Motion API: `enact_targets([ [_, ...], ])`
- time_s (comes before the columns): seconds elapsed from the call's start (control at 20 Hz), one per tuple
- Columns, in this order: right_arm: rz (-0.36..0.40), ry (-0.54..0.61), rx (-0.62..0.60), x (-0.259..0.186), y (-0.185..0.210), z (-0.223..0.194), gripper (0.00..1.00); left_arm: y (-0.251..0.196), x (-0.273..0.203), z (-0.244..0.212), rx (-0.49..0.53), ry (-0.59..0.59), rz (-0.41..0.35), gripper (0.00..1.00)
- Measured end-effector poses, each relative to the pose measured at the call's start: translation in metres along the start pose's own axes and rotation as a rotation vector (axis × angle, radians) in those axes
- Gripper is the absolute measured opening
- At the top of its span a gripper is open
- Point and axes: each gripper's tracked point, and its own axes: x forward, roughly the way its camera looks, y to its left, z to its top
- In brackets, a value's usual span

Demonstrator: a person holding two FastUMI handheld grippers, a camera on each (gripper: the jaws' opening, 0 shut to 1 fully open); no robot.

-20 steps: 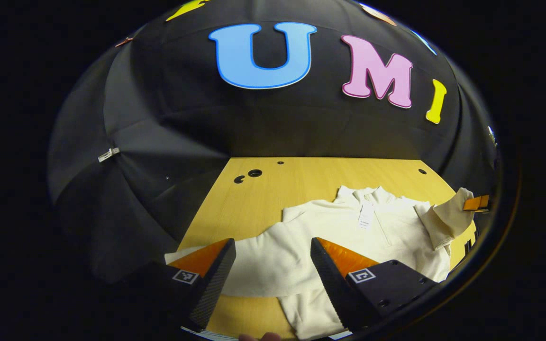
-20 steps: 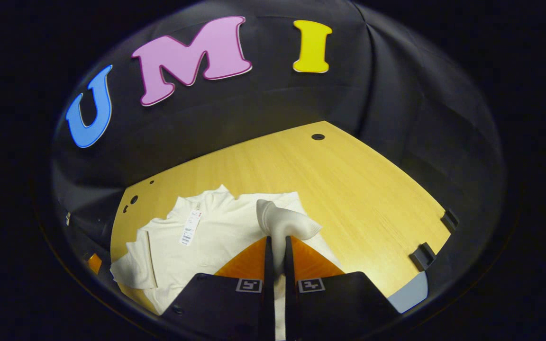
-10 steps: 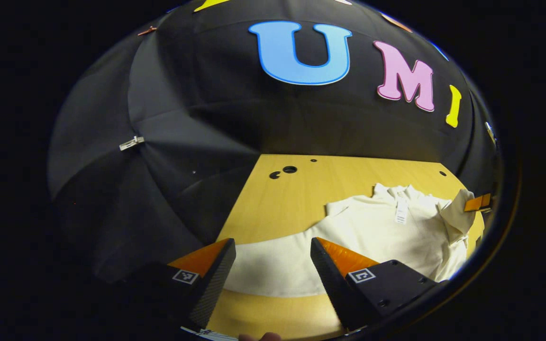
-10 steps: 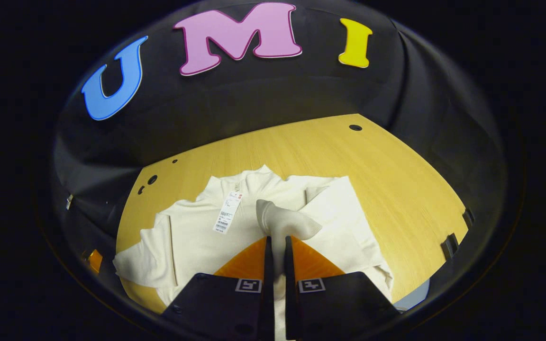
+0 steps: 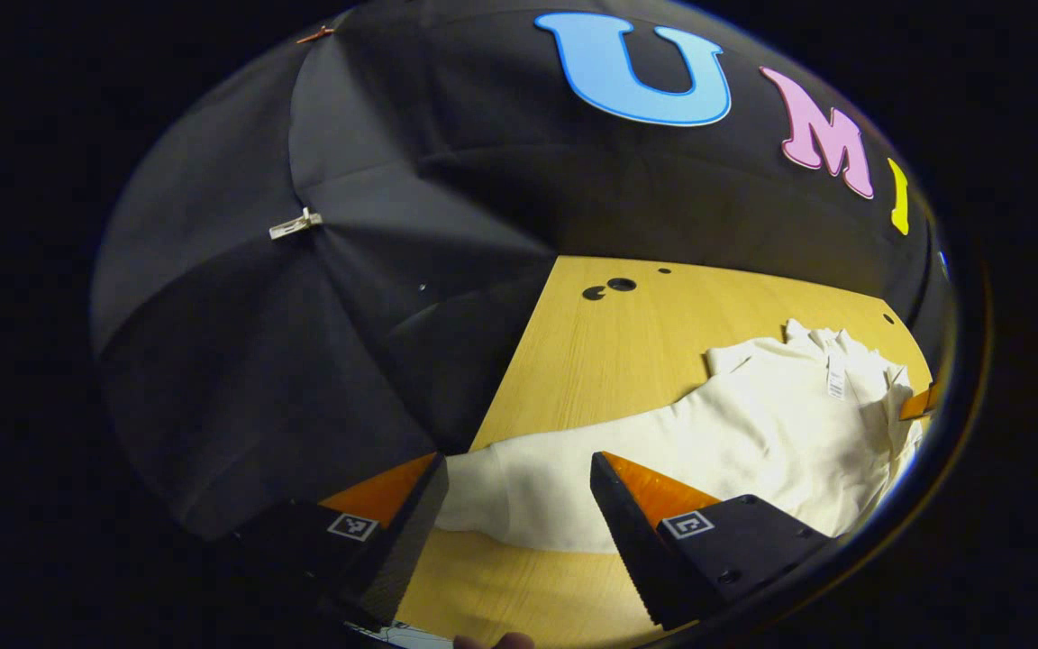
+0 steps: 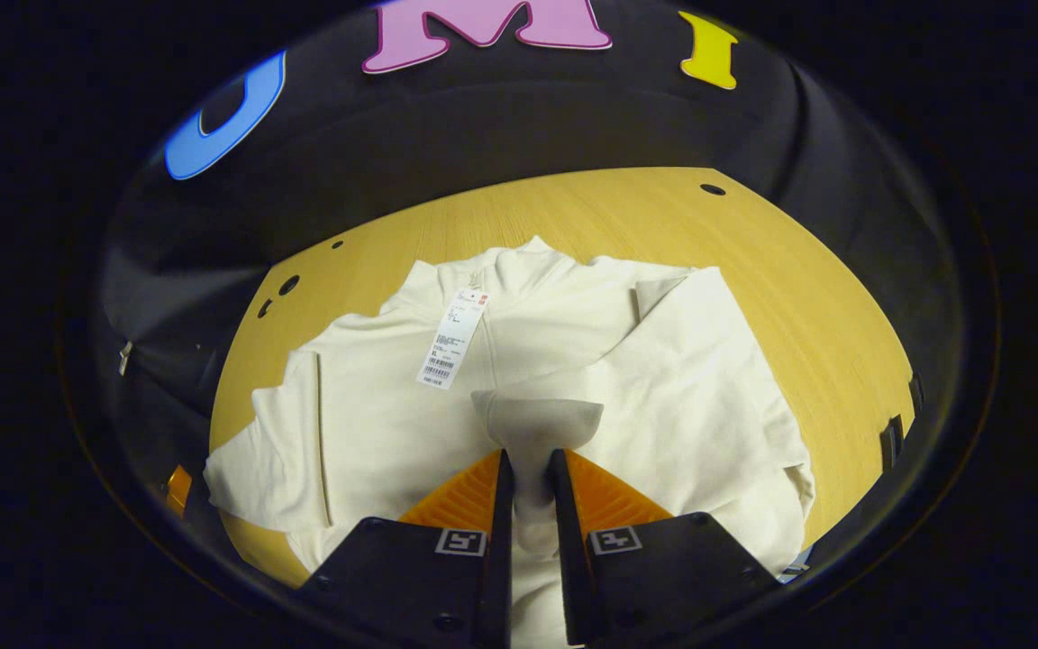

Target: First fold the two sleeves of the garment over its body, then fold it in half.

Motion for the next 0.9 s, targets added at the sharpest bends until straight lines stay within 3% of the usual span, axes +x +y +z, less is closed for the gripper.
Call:
enact_targets([
  [0.05,0.009,0.008,-0.003,0.003,0.003,-0.004,0.28,0.004,0.003,-0.006,-0.008,0.011,0.006,0.98],
  [0.15,0.036,0.031,0.002,0.009,0.013,-0.014,0.36,0.011,0.01,-0.017,-0.017,0.039,0.019,0.98],
  [0.2,0.045,0.04,0.004,0.011,0.016,-0.016,0.56,0.013,0.014,-0.022,-0.021,0.051,0.023,0.98],
  [0.25,0.049,0.047,0.002,0.013,0.019,-0.018,0.29,0.016,0.017,-0.026,-0.023,0.06,0.028,0.98],
  [0.3,0.06,0.056,-0.001,0.013,0.023,-0.021,0.46,0.018,0.021,-0.031,-0.021,0.07,0.034,0.98],
  [0.45,0.109,0.074,-0.004,0.012,0.034,-0.024,0.58,0.023,0.03,-0.039,-0.029,0.097,0.046,0.98],
  [0.5,0.128,0.076,0.001,0.01,0.038,-0.025,0.69,0.024,0.032,-0.04,-0.034,0.102,0.046,0.98],
  [0.6,0.183,0.089,0.025,0.004,0.047,-0.029,0.81,0.023,0.037,-0.045,-0.035,0.117,0.042,0.98],
  [0.75,0.237,0.075,0.053,-0.012,0.048,-0.028,0.88,0.023,0.045,-0.054,-0.036,0.157,0.043,0.98],
  [0.9,0.215,0.04,0.051,-0.023,0.029,-0.026,0.88,0.022,0.051,-0.066,-0.044,0.194,0.05,0.98],
])
